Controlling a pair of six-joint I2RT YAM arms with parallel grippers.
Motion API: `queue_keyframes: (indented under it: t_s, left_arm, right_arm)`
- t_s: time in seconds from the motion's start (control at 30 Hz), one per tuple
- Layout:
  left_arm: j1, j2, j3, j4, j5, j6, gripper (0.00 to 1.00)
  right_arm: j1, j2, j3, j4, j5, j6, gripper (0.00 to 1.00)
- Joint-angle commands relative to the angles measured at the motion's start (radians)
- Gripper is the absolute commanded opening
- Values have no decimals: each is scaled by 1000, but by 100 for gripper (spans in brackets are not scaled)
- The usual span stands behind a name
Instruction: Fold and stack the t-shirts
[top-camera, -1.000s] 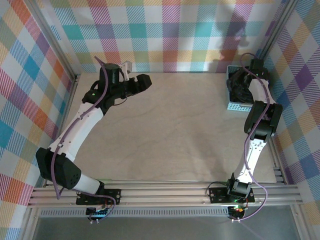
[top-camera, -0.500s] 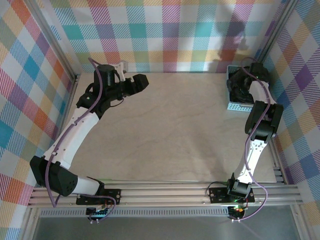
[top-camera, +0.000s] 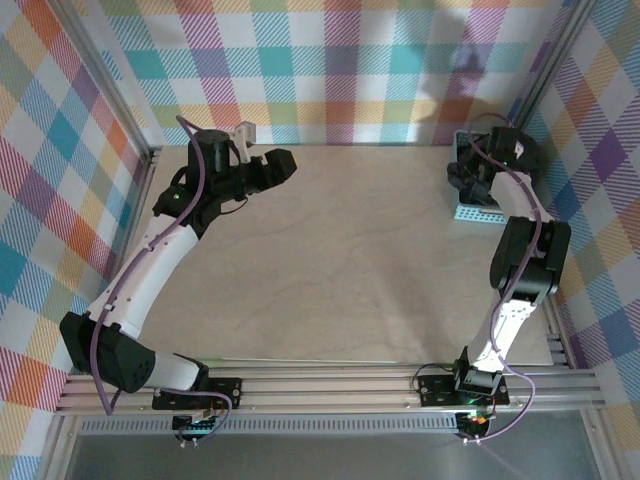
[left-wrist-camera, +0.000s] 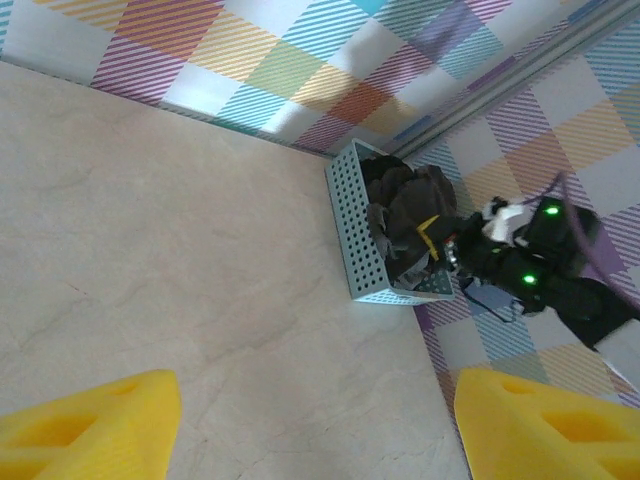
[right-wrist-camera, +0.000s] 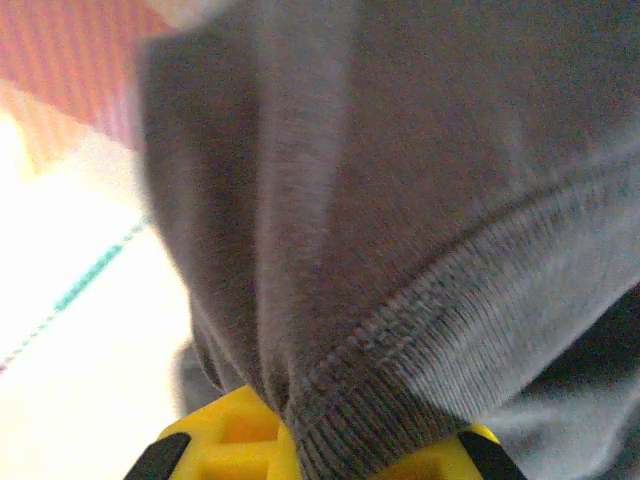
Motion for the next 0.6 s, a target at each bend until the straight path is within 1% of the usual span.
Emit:
queue_keyframes:
  t_s: [0.0,0.17,0.3,0.43,0.5,0.57]
  left_arm:
    - [-12,-25,-9,13,-1,-11,73]
    - [-12,-26,-11,-11,-16,-6,73]
    - [-10,-39,-13,-78,-92,-9,72]
    - [-10,-85,-20,-159,-196,-11,74]
    - [-10,-116,-25,-207,-249,-11,75]
    - [-9,-153,-35,-245,-286,-10,75]
  right_arm:
    - [57,-168,-5,143,73,-54,0]
    - [120,-302,27,170,50,-77,0]
    - [206,-405,94,165,55,-132,0]
    - [312,-453,198,53,60,-150,0]
    - [378,-465,206,-8,66,-128,0]
    - [464,-479,168,-45,90,-102,0]
